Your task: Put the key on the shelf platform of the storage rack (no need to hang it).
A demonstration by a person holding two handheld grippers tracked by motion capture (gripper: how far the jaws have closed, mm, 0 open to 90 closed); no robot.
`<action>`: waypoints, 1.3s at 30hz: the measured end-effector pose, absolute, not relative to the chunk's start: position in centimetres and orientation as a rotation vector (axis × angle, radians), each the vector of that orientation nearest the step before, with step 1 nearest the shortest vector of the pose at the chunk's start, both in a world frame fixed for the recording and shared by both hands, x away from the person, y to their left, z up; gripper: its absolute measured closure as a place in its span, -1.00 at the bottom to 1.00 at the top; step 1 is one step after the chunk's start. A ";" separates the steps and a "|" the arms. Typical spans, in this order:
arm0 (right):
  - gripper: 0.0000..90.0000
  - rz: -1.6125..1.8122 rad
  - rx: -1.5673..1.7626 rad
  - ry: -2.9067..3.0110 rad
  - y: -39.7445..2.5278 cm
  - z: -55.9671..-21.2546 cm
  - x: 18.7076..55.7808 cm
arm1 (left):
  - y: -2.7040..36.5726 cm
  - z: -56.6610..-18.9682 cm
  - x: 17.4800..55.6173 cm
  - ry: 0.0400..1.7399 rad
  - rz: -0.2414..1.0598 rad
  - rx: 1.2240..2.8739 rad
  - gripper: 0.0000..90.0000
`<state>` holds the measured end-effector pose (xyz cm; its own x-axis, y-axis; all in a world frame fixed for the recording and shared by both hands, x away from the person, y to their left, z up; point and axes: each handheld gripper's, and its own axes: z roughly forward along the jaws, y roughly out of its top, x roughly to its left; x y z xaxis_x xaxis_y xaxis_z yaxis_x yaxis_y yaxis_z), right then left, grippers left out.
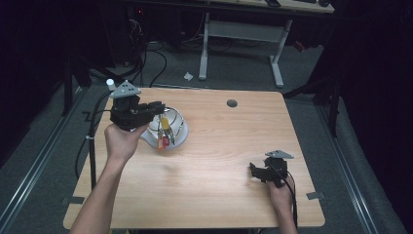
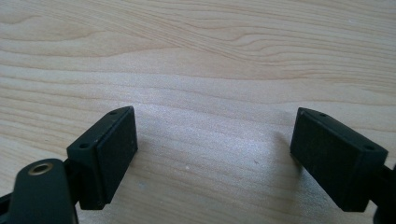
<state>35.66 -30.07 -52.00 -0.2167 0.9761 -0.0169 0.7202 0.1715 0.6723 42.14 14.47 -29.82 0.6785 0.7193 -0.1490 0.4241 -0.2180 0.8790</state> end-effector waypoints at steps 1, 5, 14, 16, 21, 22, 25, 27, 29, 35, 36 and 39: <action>-0.67 0.759 1.598 2.005 -30.1 -52.0 35.7 | 14.5 -29.8 42.1 0.901 0.355 1.852 0.75; -0.67 0.759 1.598 2.005 -30.1 -52.0 35.7 | 14.6 -29.6 43.1 0.922 0.394 1.855 0.75; -0.67 0.759 1.598 2.005 -30.1 -52.0 35.7 | 14.7 -30.6 45.0 0.956 0.402 1.867 0.75; -0.67 0.759 1.598 2.005 -30.1 -52.0 35.7 | 14.7 -30.9 45.4 0.966 0.399 1.862 0.75; -0.67 0.759 1.599 2.005 -30.1 -52.0 35.7 | 14.1 -31.8 46.3 0.985 0.426 1.880 0.75; -0.67 0.759 1.599 2.005 -30.1 -52.0 35.7 | 14.1 -31.8 46.3 0.985 0.426 1.880 0.75; -0.67 0.759 1.598 2.005 -30.1 -52.0 35.7 | 13.7 -32.6 46.8 0.999 0.433 1.892 0.75; -0.67 0.759 1.598 2.005 -30.1 -52.0 35.7 | 13.7 -33.0 47.1 1.013 0.421 1.888 0.75; -0.67 0.760 1.598 2.005 -30.1 -52.0 35.7 | 13.7 -33.5 47.3 1.023 0.413 1.896 0.75; -0.67 0.760 1.598 2.006 -30.1 -52.0 35.7 | 13.8 -34.7 47.7 1.052 0.398 1.900 0.74; -0.67 0.760 1.598 2.006 -30.1 -52.0 35.6 | 13.9 -35.1 47.9 1.063 0.396 1.903 0.74; -0.67 0.759 1.599 2.006 -30.1 -52.0 35.6 | 13.9 -35.5 48.0 1.073 0.389 1.897 0.75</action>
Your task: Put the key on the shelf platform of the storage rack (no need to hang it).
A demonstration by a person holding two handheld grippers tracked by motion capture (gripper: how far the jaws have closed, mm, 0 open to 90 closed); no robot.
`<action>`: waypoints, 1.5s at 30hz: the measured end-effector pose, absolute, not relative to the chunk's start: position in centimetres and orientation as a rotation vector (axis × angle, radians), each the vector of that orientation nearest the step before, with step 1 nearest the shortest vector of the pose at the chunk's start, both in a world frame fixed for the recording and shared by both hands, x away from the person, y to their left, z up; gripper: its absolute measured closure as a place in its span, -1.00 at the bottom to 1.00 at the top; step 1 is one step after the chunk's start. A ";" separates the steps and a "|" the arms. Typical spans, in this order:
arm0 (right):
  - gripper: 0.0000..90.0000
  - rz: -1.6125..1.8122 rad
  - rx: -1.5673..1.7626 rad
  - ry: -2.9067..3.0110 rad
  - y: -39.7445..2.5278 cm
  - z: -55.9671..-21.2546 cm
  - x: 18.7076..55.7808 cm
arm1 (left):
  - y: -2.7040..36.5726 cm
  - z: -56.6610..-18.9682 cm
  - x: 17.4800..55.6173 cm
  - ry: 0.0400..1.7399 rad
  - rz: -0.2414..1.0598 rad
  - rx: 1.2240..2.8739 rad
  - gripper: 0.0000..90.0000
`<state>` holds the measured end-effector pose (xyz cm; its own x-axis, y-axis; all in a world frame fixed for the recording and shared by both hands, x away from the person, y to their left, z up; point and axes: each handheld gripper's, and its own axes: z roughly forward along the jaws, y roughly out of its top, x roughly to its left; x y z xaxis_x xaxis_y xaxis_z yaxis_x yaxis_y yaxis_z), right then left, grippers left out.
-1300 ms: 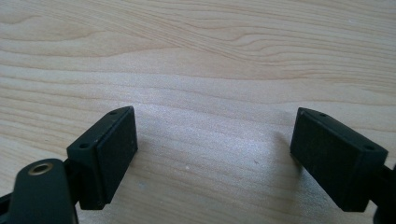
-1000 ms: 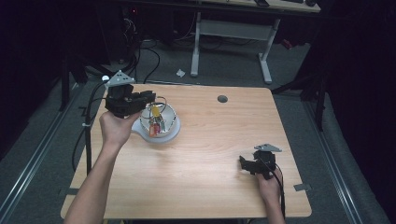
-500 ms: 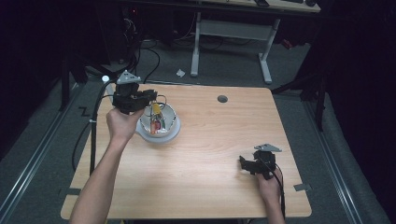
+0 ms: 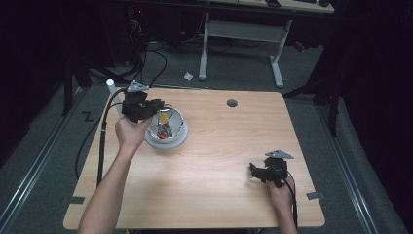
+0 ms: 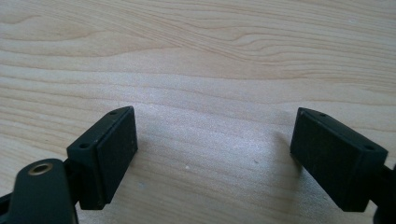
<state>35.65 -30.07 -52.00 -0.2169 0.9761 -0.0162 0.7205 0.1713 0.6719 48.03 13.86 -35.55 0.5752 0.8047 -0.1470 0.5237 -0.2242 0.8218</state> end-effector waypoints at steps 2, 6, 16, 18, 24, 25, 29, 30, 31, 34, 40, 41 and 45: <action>-0.67 0.760 1.598 2.006 -30.1 -52.0 35.6 | 13.8 -35.8 48.1 1.078 0.385 1.901 0.75; -0.67 0.759 1.598 2.006 -30.1 -52.0 35.6 | 13.7 -36.5 48.3 1.089 0.372 1.912 0.75; -0.67 0.760 1.598 2.006 -30.1 -52.0 35.6 | 13.5 -39.2 49.0 1.139 0.331 1.940 0.74; -0.67 0.759 1.598 2.006 -30.1 -52.0 35.6 | 13.4 -39.5 49.1 1.144 0.328 1.943 0.74; -0.67 0.759 1.598 2.006 -30.1 -52.0 35.6 | 12.5 -40.9 49.1 1.155 0.317 1.992 0.73; -0.67 0.759 1.598 2.006 -30.1 -52.0 35.6 | 12.5 -40.9 49.1 1.155 0.317 1.992 0.73; -0.67 0.759 1.598 2.006 -30.1 -52.0 35.6 | 11.7 -41.7 49.3 1.159 0.316 2.043 0.73; -0.67 0.759 1.597 2.006 -30.1 -52.0 35.6 | 11.5 -41.9 49.4 1.157 0.312 2.040 0.72; -0.67 0.760 1.597 2.006 -30.1 -52.0 35.6 | 11.4 -41.9 49.4 1.157 0.316 2.040 0.72; -0.67 0.759 1.597 2.007 -30.1 -52.0 35.6 | 11.1 -42.1 49.4 1.157 0.308 2.055 0.66; -0.67 0.760 1.597 2.007 -30.1 -52.0 35.6 | 11.3 -42.5 49.1 1.170 0.273 2.045 0.45; -0.67 0.760 1.597 2.007 -30.1 -52.0 35.6 | 11.3 -42.5 49.1 1.170 0.273 2.045 0.42; -0.67 0.760 1.596 2.007 -30.1 -52.0 35.6 | 11.8 -42.7 48.5 1.178 0.267 2.014 0.22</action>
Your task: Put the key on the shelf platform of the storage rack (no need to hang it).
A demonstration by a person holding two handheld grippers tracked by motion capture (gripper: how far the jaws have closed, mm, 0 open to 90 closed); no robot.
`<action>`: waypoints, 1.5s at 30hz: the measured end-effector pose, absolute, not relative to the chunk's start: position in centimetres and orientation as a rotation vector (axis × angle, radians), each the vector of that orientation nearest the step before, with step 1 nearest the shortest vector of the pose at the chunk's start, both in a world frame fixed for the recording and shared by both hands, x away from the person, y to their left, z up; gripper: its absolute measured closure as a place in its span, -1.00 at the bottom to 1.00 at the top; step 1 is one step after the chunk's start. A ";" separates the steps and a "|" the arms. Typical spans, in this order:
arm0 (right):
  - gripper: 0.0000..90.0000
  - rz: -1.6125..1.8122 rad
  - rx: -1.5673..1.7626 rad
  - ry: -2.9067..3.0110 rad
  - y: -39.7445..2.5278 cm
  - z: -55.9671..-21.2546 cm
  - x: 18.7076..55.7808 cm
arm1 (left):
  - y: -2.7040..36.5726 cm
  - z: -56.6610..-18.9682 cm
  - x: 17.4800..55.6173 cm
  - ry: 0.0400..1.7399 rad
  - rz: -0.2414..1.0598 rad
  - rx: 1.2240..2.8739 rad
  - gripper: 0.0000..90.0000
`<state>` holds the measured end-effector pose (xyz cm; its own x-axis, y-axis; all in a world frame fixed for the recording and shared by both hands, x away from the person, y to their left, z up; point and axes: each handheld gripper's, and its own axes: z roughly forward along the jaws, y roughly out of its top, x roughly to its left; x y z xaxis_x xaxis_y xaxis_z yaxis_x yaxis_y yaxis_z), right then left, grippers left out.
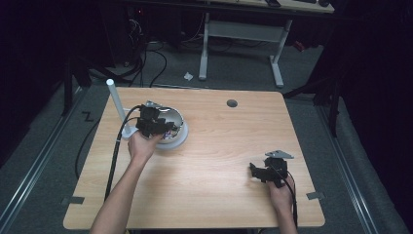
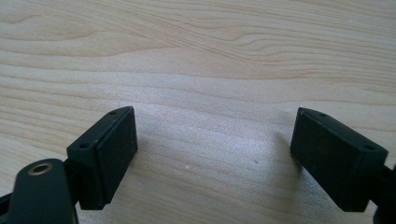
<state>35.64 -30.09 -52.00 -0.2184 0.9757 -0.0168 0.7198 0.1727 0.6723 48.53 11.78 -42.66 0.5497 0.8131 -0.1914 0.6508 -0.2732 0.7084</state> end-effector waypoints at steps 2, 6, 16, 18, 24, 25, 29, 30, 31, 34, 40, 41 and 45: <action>-0.67 0.760 1.597 2.007 -30.1 -52.0 35.6 | 12.0 -42.5 48.2 1.175 0.270 1.997 0.12; -0.67 0.760 1.597 2.007 -30.1 -52.0 35.6 | 12.7 -41.9 47.4 1.162 0.271 1.969 -0.03; -0.67 0.760 1.597 2.007 -30.1 -52.0 35.6 | 13.8 -41.4 45.0 1.141 0.265 1.907 -0.13; -0.67 0.760 1.597 2.007 -30.1 -52.0 35.6 | 13.8 -41.3 44.6 1.137 0.261 1.892 -0.13; -0.67 0.760 1.597 2.006 -30.1 -52.0 35.6 | 13.6 -40.8 42.9 1.102 0.262 1.867 -0.14; -0.67 0.760 1.597 2.006 -30.1 -52.0 35.6 | 13.6 -40.7 42.8 1.095 0.268 1.869 -0.14; -0.67 0.760 1.598 2.006 -30.1 -52.0 35.6 | 13.6 -40.4 42.2 1.079 0.277 1.868 -0.15; -0.67 0.760 1.596 2.006 -30.1 -52.0 35.6 | 13.6 -40.3 42.0 1.075 0.275 1.860 -0.15; -0.67 0.760 1.597 2.007 -30.1 -52.0 35.6 | 13.6 -40.2 41.9 1.071 0.278 1.859 -0.15; -0.67 0.760 1.597 2.006 -30.1 -52.0 35.6 | 13.6 -40.1 41.2 1.058 0.283 1.857 -0.15; -0.67 0.760 1.597 2.006 -30.1 -52.0 35.6 | 13.7 -40.2 40.5 1.053 0.302 1.867 -0.15; -0.67 0.760 1.598 2.006 -30.1 -52.0 35.6 | 13.8 -40.3 40.3 1.055 0.308 1.866 -0.15; -0.67 0.760 1.597 2.007 -30.1 -52.0 35.6 | 13.8 -40.5 40.0 1.058 0.305 1.863 -0.15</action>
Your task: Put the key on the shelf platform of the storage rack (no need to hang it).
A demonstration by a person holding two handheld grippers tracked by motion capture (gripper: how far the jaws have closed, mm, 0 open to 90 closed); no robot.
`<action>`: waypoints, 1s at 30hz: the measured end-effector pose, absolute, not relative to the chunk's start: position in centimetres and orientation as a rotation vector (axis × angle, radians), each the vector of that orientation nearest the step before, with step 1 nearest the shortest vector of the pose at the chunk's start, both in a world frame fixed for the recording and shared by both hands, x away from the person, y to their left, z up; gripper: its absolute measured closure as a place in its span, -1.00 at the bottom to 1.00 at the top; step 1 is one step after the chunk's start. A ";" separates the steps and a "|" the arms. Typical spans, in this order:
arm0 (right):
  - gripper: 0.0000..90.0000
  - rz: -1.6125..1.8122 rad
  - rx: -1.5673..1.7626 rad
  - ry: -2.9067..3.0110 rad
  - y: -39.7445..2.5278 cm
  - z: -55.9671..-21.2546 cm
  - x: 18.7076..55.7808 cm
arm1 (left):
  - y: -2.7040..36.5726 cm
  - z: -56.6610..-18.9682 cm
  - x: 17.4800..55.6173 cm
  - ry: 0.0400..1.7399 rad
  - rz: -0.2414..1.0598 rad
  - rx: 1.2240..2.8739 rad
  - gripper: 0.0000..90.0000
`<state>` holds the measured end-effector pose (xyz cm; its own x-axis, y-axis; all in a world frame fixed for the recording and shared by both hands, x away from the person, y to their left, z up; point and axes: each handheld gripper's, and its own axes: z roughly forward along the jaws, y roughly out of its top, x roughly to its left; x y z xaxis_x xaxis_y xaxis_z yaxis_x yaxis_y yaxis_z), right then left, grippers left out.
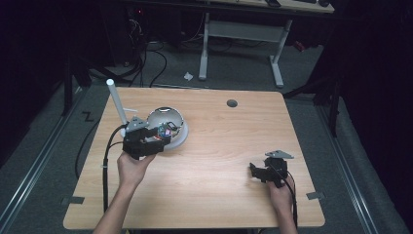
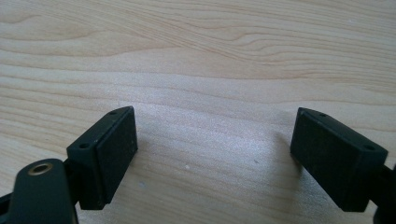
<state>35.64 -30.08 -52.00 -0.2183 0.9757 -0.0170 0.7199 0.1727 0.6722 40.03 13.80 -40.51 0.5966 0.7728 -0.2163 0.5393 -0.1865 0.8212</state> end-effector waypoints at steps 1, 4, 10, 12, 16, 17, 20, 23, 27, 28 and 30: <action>-0.67 0.759 1.596 2.007 -30.1 -52.0 35.6 | 13.8 -40.6 39.9 1.058 0.305 1.864 -0.15; -0.67 0.760 1.596 2.006 -30.1 -52.0 35.6 | 13.7 -40.8 39.6 1.057 0.304 1.875 -0.15; -0.67 0.760 1.596 2.006 -30.1 -52.0 35.6 | 13.6 -40.9 38.8 1.046 0.302 1.861 -0.15; -0.67 0.759 1.597 2.007 -30.1 -52.0 35.6 | 13.6 -41.0 38.7 1.047 0.299 1.858 -0.15; -0.67 0.760 1.596 2.006 -30.1 -52.0 35.6 | 13.7 -41.1 38.1 1.048 0.302 1.855 -0.15; -0.67 0.759 1.597 2.006 -30.1 -52.0 35.6 | 13.8 -41.1 38.0 1.049 0.304 1.853 -0.15; -0.67 0.759 1.596 2.007 -30.1 -52.0 35.6 | 13.8 -41.3 37.6 1.046 0.306 1.846 -0.15; -0.67 0.759 1.596 2.007 -30.1 -52.0 35.6 | 13.8 -41.4 37.2 1.047 0.303 1.846 -0.15; -0.67 0.759 1.596 2.006 -30.1 -52.0 35.6 | 13.8 -41.6 37.0 1.051 0.307 1.848 -0.15; -0.67 0.759 1.597 2.006 -30.1 -52.0 35.6 | 13.8 -41.7 37.0 1.053 0.308 1.849 -0.15; -0.67 0.759 1.597 2.006 -30.1 -52.0 35.6 | 13.7 -41.8 36.9 1.053 0.311 1.852 -0.15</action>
